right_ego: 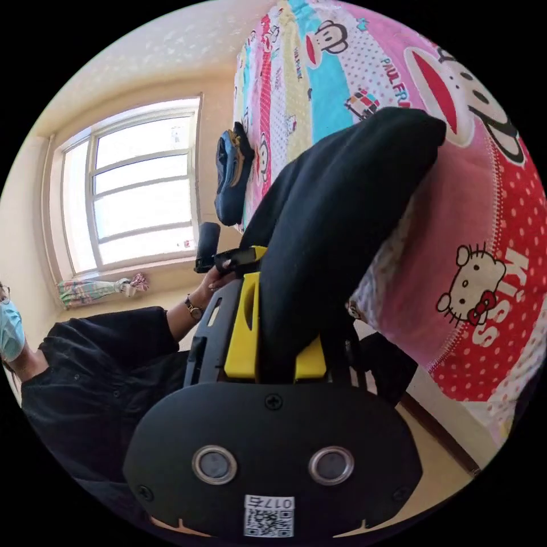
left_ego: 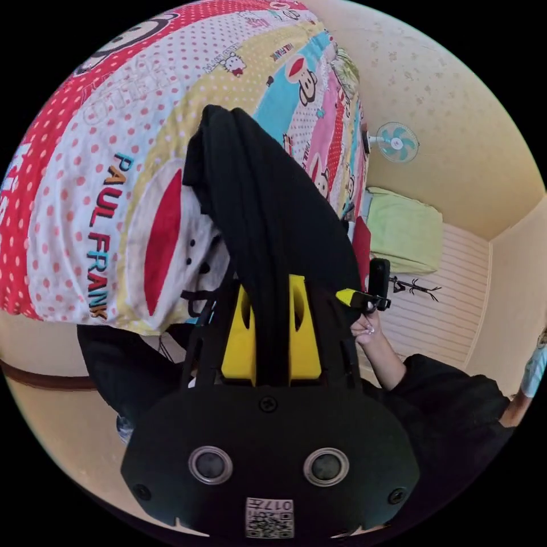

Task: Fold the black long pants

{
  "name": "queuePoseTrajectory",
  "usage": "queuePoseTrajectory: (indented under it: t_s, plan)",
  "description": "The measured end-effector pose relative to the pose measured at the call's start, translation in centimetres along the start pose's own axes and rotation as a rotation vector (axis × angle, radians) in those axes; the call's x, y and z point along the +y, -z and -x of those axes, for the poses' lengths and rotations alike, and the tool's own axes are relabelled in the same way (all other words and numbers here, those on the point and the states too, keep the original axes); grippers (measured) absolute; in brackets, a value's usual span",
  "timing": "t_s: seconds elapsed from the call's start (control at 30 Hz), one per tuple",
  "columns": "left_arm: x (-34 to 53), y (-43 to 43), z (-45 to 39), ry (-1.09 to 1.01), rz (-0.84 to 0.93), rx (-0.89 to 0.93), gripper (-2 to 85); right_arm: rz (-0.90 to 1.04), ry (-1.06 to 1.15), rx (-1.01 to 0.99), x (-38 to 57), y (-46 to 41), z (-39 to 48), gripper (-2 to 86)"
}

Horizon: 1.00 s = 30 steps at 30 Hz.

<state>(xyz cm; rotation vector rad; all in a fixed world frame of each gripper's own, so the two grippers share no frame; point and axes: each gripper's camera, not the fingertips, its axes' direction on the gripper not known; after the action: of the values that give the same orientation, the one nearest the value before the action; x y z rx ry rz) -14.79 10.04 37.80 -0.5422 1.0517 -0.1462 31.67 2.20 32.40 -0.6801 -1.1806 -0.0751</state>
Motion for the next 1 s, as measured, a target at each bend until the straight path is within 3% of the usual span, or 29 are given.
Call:
queuePoseTrajectory:
  t_s: [0.13, 0.3, 0.4, 0.47, 0.57, 0.63, 0.73, 0.83, 0.9, 1.0]
  plan:
    - [-0.1, -0.6, -6.8, -0.122, 0.051, 0.002, 8.3, -0.106, 0.119, 0.007, 2.6, 6.2, 5.6, 6.4]
    - [-1.9, -2.2, -14.4, -0.263, -0.029, 0.054, 8.5, -0.233, 0.193, 0.062, 6.6, 12.9, 8.0, 7.2]
    - [-4.7, -4.7, -15.8, -0.287, -0.035, 0.024, 10.8, -0.287, 0.026, 0.178, 8.5, 15.0, 5.0, 9.3]
    - [-6.4, -7.2, -14.7, -0.26, 0.066, -0.046, 12.3, -0.361, -0.262, 0.384, 11.5, 16.0, 2.1, 11.7]
    - [-6.4, -8.8, -9.7, -0.143, 0.258, -0.153, 8.1, -0.389, -0.359, 0.526, 15.8, 15.6, 3.2, 11.5]
    - [-4.9, -6.5, -6.5, -0.107, 0.263, -0.171, 5.1, -0.367, -0.319, 0.526, 17.8, 14.3, 4.8, 9.6]
    - [-0.3, 0.7, -0.1, 0.029, 0.118, -0.16, 3.1, -0.321, -0.34, 0.64, 20.4, 11.6, 7.4, 8.1]
    - [6.4, 8.8, 7.8, 0.313, -0.111, -0.002, 1.5, -0.322, -0.364, 0.818, 21.2, 9.2, 10.6, 8.5]
    - [13.6, 14.3, 12.9, 0.536, -0.386, 0.14, -0.3, -0.343, -0.295, 0.865, 20.4, 8.1, 13.4, 8.4]
    - [21.9, 17.9, 16.2, 0.756, -0.636, 0.189, -0.9, -0.432, -0.11, 0.884, 17.6, 7.6, 19.9, 8.3]
